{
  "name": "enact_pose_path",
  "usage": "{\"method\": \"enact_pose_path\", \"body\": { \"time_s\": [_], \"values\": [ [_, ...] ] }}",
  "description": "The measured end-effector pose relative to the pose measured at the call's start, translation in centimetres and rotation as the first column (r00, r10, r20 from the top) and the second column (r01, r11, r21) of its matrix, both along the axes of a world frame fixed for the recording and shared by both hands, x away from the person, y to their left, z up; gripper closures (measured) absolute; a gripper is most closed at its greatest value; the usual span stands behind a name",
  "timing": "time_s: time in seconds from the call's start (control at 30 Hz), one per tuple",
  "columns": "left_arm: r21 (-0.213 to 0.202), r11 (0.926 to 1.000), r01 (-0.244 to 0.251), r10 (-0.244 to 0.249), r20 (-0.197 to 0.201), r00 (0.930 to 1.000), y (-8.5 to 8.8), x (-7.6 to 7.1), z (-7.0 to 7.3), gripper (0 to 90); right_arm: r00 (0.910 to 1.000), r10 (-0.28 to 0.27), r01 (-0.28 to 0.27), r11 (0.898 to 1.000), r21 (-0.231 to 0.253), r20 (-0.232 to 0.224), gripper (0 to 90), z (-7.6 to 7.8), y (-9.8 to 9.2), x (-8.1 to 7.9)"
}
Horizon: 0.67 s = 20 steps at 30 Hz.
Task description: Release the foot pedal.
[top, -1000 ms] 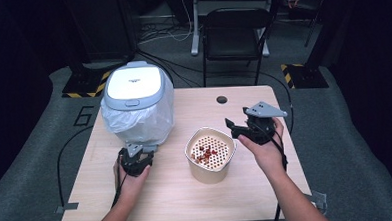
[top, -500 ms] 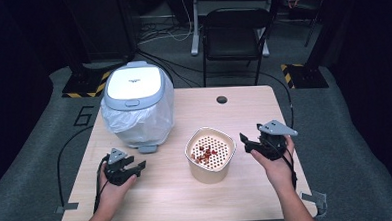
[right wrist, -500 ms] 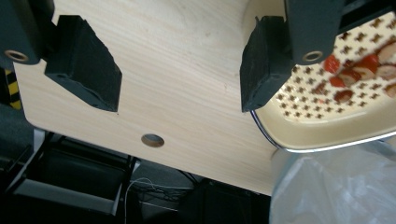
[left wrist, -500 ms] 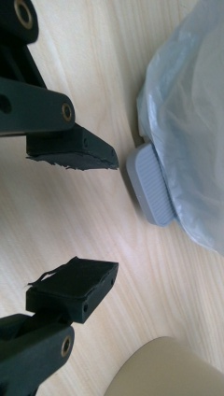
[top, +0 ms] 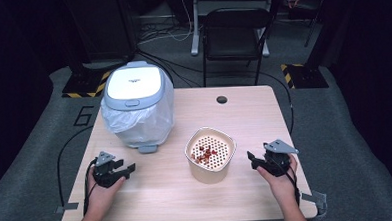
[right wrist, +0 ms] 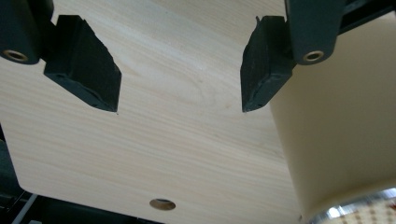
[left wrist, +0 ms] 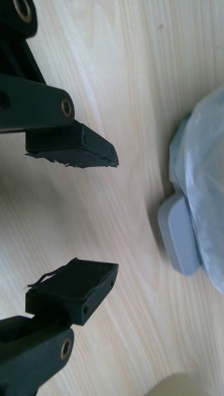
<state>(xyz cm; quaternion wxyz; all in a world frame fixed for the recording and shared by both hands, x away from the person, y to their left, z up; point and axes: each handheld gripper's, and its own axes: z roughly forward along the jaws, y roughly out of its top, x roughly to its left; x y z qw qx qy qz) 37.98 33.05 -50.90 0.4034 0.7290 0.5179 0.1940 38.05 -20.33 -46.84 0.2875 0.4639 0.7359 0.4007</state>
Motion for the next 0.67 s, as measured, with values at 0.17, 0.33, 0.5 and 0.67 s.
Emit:
{"method": "enact_pose_path", "body": {
  "time_s": [0.17,0.33,0.5,0.67],
  "values": [
    [0.007,0.9999,-0.013,0.013,0.004,0.9999,1.0,0.2,-0.3,40.9,0.9996,0.013,-0.014,1.0,-0.026,-0.025,29.0,-2.1,0.0,-0.1],
    [0.034,0.999,-0.027,0.027,0.005,0.9996,1.7,0.5,-0.9,40.2,0.997,0.061,-0.063,0.997,-0.048,-0.049,29.1,-3.5,0.4,0.1],
    [0.016,0.9989,-0.044,0.044,0.003,0.999,2.0,0.6,-1.1,38.8,0.9937,0.097,-0.1,0.994,-0.053,-0.058,29.1,-4.2,0.9,0.3],
    [0.017,0.9981,-0.059,0.059,0.006,0.9983,2.2,0.7,-1.2,38.4,0.9916,0.106,-0.111,0.991,-0.068,-0.074,28.8,-4.7,1.2,0.4]
  ]
}}
